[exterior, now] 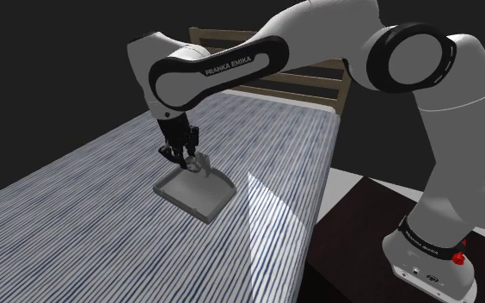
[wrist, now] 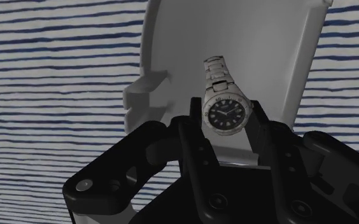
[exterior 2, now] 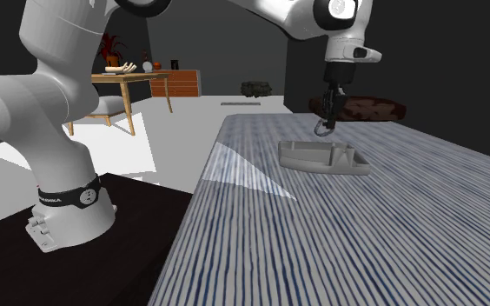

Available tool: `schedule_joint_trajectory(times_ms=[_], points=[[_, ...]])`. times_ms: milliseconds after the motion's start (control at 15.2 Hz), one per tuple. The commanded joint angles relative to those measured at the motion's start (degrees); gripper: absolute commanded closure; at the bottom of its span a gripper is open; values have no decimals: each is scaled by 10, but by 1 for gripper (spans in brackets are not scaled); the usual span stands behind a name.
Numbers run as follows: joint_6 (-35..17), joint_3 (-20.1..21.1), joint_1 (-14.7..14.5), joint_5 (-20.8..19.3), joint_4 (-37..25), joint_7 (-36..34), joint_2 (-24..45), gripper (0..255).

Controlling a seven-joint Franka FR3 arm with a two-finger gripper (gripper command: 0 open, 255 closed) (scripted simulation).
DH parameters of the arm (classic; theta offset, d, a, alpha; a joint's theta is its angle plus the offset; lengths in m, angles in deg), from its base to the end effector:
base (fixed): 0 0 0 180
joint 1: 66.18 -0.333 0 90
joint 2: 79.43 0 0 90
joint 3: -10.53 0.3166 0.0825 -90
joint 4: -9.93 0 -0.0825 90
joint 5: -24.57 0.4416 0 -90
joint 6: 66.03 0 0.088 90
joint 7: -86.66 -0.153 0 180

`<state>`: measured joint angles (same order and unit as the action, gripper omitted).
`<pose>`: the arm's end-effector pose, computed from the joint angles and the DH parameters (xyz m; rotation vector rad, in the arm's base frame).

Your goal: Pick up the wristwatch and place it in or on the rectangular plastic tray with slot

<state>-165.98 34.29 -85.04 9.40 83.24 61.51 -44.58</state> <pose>0.6183 0.4442 0.3492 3.0319 0.4694 -0.1013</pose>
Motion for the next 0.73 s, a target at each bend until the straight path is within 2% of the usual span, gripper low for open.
schedule_joint_trajectory(times_ms=[0,462,528,660], points=[[-17,-1,2,-1,16,-2,1,255],[-17,-1,2,-1,16,-2,1,255],[-17,-1,2,-1,16,-2,1,0],[-17,-1,2,-1,16,-2,1,0]])
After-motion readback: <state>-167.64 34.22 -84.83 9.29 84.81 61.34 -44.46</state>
